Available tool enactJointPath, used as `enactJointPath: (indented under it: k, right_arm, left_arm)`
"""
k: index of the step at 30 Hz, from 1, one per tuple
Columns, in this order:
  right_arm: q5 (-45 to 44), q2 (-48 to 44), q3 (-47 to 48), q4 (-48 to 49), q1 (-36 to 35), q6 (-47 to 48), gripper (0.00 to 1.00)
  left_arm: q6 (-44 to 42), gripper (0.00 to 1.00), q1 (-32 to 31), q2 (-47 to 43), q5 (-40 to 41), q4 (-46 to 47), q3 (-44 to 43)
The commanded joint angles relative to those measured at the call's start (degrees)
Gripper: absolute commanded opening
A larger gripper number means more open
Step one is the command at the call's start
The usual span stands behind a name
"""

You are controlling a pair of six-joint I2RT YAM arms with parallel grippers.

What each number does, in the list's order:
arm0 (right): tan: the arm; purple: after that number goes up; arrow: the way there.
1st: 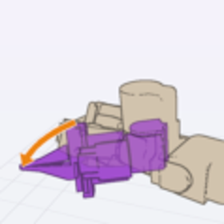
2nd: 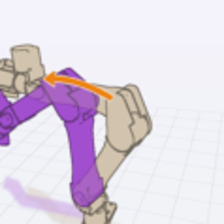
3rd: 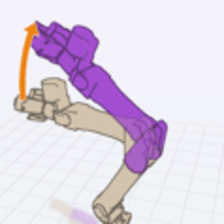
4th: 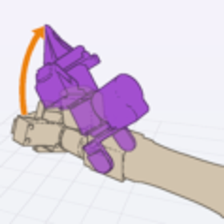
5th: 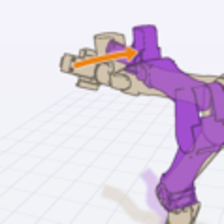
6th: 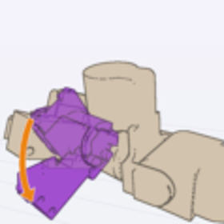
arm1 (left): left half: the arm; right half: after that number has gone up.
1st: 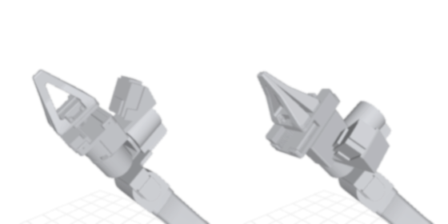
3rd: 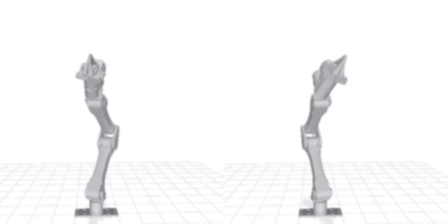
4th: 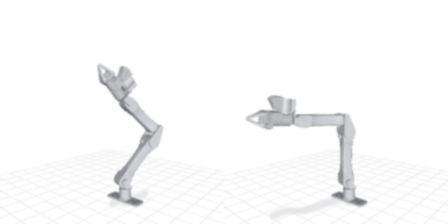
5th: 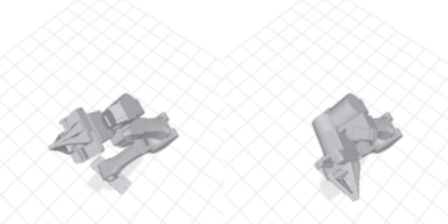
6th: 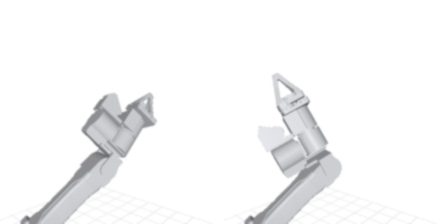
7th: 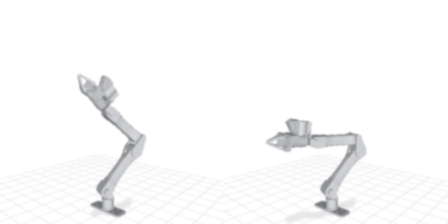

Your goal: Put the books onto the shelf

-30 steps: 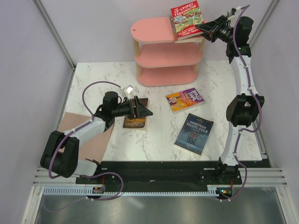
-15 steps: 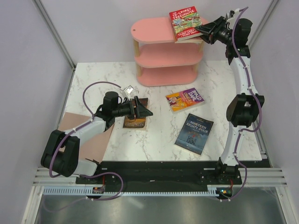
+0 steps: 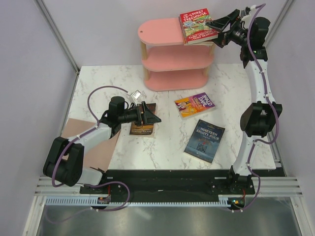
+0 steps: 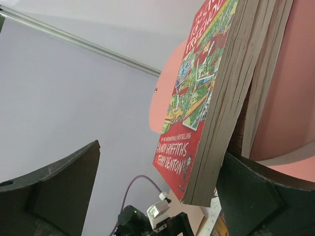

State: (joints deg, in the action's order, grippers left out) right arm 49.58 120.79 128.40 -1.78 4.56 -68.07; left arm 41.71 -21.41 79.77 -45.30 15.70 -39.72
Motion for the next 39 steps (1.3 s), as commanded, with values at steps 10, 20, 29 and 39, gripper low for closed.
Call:
enactJointPath:
  k: [10, 20, 29, 39]
  right_arm:
    - [-5.45, -5.74, 1.75, -19.45, 1.51, 16.03, 0.98]
    - [-12.84, -7.76, 3.00, -30.56, 1.68, 26.84, 0.98]
    - [-19.26, -11.54, 1.86, -31.00, 1.95, 30.72, 0.98]
    - [-17.59, -13.13, -1.84, -25.47, 1.68, 26.86, 0.67]
  left_arm:
    - [-1.99, 0.94, -0.04, -1.98, -1.28, 0.56, 0.53]
    - [-2.08, 0.94, -0.12, -1.89, -1.11, 0.64, 1.32]
    - [-1.99, 0.94, -0.12, -1.72, -1.02, 0.91, 1.93]
    - [-1.64, 0.94, -0.21, -1.10, -1.02, 1.96, 2.64]
